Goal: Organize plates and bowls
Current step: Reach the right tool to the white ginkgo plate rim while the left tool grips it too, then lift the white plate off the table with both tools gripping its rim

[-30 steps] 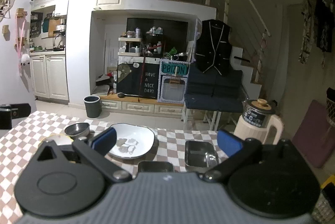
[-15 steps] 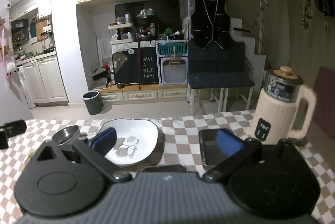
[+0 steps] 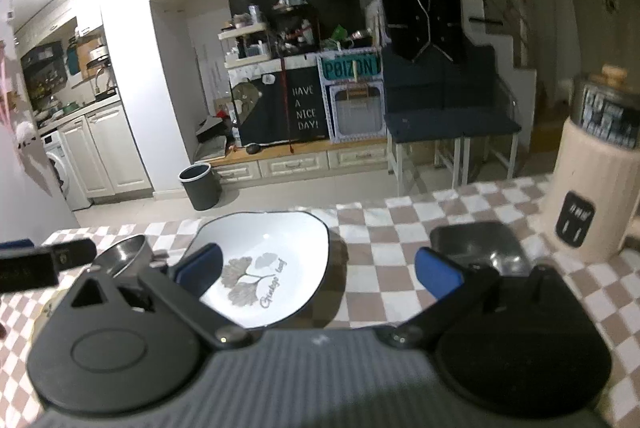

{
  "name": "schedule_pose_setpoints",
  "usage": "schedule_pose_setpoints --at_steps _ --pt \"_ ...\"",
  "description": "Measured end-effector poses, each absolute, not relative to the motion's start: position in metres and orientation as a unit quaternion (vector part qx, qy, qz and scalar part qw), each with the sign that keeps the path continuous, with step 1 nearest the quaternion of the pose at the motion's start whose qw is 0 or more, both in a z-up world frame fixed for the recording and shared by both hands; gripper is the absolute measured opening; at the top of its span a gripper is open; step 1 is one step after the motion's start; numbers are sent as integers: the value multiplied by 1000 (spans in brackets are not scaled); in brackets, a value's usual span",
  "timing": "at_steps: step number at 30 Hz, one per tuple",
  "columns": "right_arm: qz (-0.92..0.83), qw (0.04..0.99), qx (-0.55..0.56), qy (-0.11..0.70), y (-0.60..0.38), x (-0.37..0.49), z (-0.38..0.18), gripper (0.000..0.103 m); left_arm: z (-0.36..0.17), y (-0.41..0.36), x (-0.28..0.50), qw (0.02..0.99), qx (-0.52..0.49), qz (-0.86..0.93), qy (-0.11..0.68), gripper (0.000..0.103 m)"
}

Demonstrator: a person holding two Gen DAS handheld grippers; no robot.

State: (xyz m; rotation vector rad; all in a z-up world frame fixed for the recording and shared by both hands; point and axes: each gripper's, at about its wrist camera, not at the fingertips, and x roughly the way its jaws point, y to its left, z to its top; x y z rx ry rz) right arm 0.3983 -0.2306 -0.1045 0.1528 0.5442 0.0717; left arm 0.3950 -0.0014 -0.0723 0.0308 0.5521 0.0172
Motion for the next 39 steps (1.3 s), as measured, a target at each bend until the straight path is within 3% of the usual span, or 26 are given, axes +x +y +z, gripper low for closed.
schedule_pose_setpoints --at_steps 15,17,19,23,28,35,37,39 --pt "48 933 149 325 -233 472 -149 103 -114 19 472 942 -75 -36 325 102" --pt "50 922 180 339 -239 480 -156 103 -120 27 477 936 -102 -58 331 95" --pt "38 913 198 355 -243 488 -161 103 -126 35 484 927 -136 -79 341 78" --pt "27 903 256 343 -254 495 -172 100 -136 42 492 920 -162 -93 345 63" --pt "81 886 275 365 -251 508 -189 67 -152 44 500 911 -165 -107 363 43" --pt "75 876 260 400 -241 517 -199 42 -171 57 505 894 -206 -92 386 8" --pt "66 875 262 403 -241 515 -201 25 -172 59 504 894 -205 -96 386 7" --pt "69 872 265 405 -244 517 -202 17 -171 60 503 890 -213 -100 390 7"
